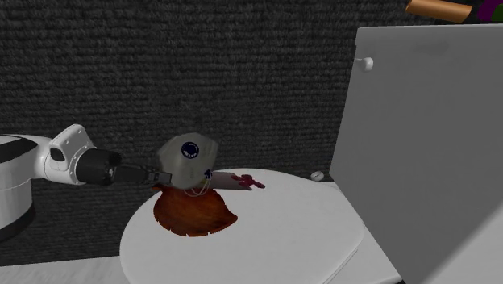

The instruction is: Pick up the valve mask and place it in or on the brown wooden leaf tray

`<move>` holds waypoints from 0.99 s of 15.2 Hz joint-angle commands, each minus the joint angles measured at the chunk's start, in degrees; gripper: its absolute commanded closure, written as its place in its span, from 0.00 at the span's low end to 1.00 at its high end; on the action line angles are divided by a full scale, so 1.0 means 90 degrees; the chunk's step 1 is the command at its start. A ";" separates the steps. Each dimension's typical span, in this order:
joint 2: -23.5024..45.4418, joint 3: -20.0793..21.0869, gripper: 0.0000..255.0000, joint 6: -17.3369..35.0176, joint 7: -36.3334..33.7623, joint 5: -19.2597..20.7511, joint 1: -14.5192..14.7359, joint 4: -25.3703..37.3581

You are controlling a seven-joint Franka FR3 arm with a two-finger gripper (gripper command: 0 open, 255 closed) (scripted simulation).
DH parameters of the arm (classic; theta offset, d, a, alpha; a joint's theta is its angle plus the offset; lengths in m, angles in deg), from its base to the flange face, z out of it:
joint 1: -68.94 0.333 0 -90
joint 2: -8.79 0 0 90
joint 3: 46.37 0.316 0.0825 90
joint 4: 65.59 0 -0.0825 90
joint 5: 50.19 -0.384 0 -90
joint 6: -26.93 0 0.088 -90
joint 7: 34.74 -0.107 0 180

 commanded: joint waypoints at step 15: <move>-0.0157 0.0783 1.00 0.0239 -0.0489 -0.0351 -0.0333 -0.0040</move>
